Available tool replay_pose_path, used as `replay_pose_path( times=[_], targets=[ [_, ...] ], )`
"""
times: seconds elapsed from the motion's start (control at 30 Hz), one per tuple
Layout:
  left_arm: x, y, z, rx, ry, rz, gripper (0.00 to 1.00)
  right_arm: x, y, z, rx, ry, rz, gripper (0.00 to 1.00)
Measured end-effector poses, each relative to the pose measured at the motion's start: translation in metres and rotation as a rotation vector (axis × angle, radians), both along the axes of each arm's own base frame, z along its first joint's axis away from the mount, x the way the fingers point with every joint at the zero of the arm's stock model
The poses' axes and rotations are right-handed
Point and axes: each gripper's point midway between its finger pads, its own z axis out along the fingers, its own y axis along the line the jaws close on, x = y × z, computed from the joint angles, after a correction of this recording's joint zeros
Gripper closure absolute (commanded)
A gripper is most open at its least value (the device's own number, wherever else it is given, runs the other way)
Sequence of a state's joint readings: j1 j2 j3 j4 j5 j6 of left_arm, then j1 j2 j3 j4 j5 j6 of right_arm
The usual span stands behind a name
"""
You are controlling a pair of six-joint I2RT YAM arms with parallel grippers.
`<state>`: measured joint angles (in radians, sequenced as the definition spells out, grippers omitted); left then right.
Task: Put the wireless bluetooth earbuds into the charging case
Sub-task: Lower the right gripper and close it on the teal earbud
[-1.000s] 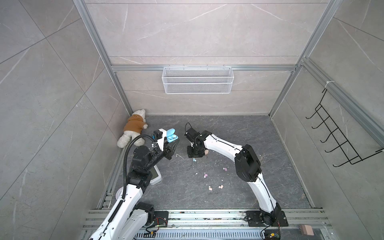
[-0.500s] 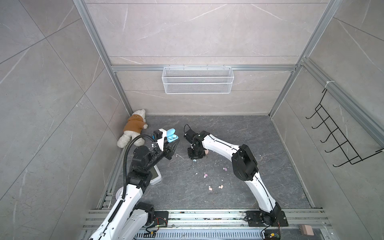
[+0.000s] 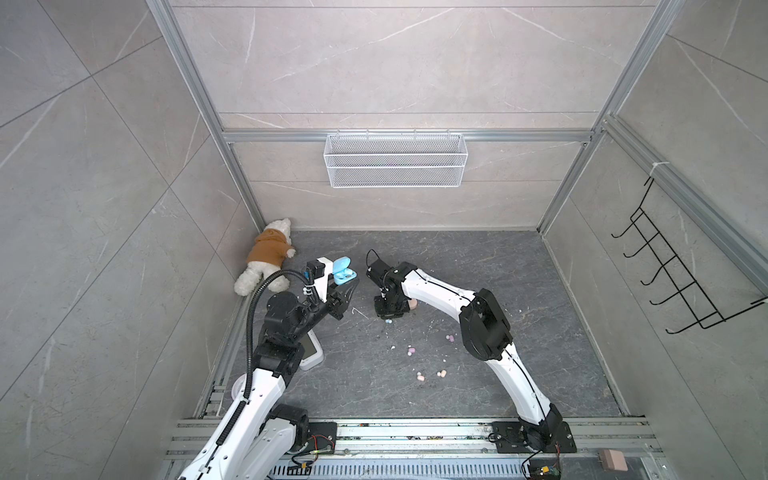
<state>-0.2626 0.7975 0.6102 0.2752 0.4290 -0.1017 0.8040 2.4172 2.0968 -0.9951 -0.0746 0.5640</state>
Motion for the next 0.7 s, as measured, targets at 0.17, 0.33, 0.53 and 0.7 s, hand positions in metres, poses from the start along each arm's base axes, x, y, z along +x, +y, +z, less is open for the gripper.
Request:
replay_pose_path(
  times=[0.17, 0.33, 0.53, 0.7],
  targets=[
    [-0.0001, 0.0000, -0.0002, 0.000, 0.001, 0.000, 0.85, -0.0001, -0.0011, -0.0020, -0.007, 0.002, -0.001, 0.77],
    [-0.0001, 0.0000, -0.0005, 0.001, 0.002, 0.000, 0.85, -0.0010, -0.0025, -0.0066, -0.020, 0.008, 0.000, 0.76],
    [-0.0004, 0.0001, -0.0010, 0.001, 0.005, 0.000, 0.85, -0.0007, -0.0034, -0.0069, -0.027, 0.004, -0.002, 0.83],
    [-0.0006, -0.0001, -0.0010, 0.001, 0.005, -0.001, 0.85, 0.0001, -0.0032, -0.0068, -0.026, 0.000, -0.006, 0.85]
  ],
)
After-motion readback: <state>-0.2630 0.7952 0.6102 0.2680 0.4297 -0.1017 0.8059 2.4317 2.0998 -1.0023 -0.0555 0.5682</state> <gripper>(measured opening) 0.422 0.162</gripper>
